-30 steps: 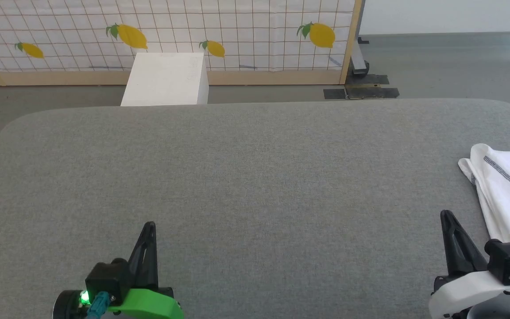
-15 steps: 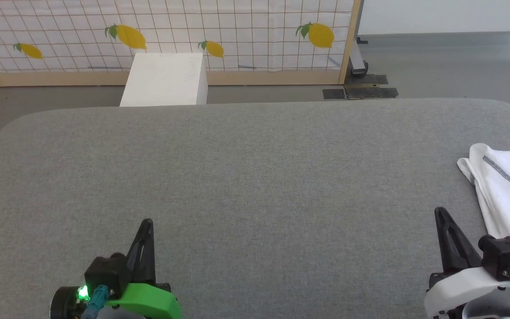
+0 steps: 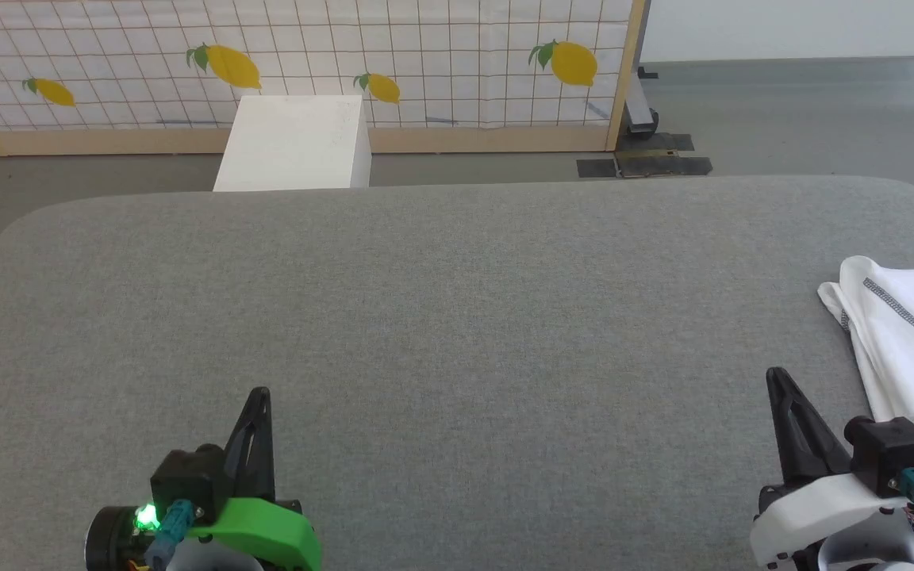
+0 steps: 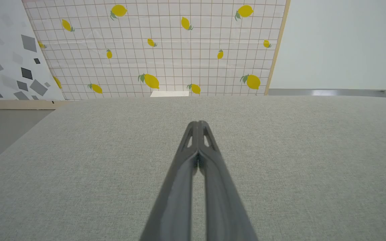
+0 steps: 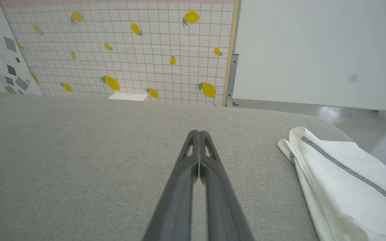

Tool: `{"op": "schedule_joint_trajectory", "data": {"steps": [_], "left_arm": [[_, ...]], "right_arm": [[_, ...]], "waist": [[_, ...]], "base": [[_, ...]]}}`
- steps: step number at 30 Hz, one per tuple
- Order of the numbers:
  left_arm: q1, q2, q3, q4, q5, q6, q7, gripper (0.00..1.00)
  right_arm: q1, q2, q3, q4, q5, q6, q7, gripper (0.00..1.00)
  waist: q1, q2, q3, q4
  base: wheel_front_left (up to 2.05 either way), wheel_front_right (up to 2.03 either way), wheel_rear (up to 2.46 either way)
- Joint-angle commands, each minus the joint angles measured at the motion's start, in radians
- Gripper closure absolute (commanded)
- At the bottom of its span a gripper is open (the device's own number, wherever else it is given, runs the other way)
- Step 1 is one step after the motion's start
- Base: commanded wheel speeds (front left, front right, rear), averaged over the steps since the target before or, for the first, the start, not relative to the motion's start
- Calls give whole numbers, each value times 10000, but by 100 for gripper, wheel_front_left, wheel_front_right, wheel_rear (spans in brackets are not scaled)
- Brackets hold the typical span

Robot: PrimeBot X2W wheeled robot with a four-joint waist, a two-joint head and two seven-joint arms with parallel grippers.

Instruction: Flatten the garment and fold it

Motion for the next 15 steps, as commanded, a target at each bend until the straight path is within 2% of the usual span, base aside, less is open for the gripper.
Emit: {"op": "schedule_joint_trajectory", "data": {"steps": [1, 15], "left_arm": [[-216, -55, 44, 12, 134, -5, 95, 100], [-374, -68, 164, 46, 323, -6, 396, 100]], "right_arm": [[-216, 11, 48, 41, -101, -11, 38, 100], [-369, 13, 239, 124, -165, -13, 99, 100]], "waist": [[0, 0, -1, -3], [0, 0, -7, -28]], "base": [[0, 0, 0], [0, 0, 0]]}}
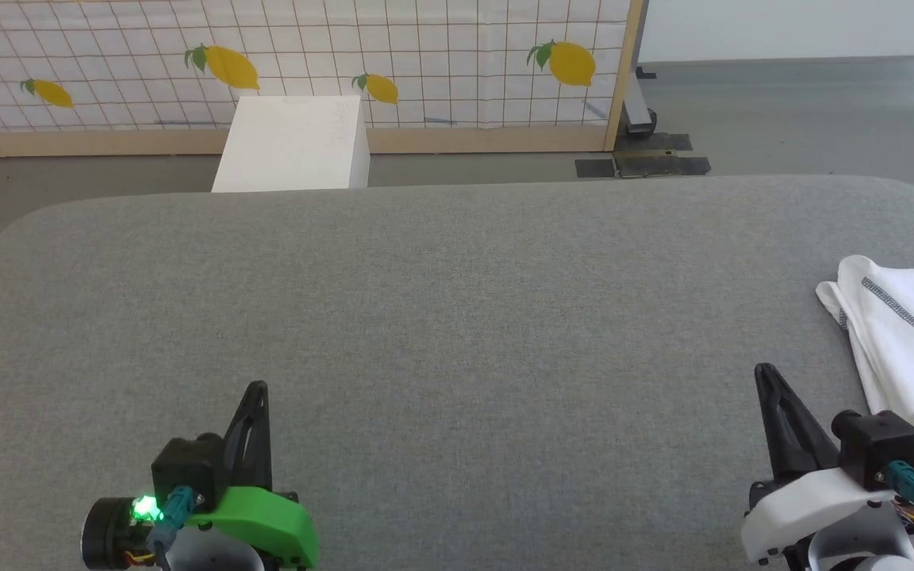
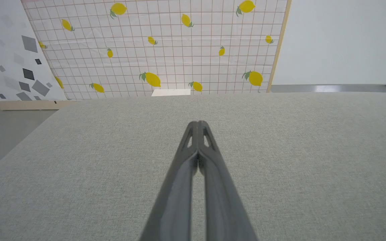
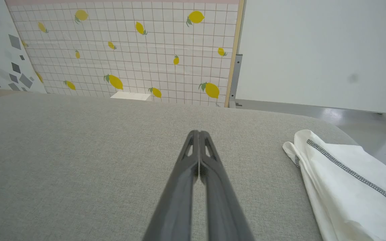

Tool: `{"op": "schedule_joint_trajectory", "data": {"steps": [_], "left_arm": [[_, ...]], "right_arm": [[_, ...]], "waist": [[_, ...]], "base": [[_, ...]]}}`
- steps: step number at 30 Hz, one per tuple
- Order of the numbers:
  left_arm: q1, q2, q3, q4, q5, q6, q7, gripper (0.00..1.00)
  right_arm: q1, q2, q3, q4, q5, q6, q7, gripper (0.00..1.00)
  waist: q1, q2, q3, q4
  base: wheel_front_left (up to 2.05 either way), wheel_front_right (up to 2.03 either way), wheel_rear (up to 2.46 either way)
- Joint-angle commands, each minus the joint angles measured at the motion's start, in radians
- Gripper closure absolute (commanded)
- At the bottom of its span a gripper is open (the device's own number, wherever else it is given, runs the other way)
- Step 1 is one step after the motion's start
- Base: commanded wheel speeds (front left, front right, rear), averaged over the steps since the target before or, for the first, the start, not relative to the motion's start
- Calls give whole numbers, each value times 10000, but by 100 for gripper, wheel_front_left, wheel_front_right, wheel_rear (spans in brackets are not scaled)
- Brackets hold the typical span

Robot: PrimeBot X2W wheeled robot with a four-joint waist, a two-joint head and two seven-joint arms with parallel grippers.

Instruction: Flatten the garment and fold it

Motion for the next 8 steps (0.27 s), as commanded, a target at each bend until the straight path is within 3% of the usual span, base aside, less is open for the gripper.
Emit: {"op": "schedule_joint_trajectory", "data": {"steps": [1, 8], "left_arm": [[-191, -61, 67, 18, 153, -6, 67, 100], [-266, -67, 124, 35, 243, -7, 211, 100]], "right_arm": [[-226, 13, 61, 36, -97, -14, 30, 100], [-299, 14, 152, 75, -128, -15, 59, 100]], "waist": [[0, 0, 0, -2], [0, 0, -3, -15]], "base": [[0, 0, 0], [0, 0, 0]]}}
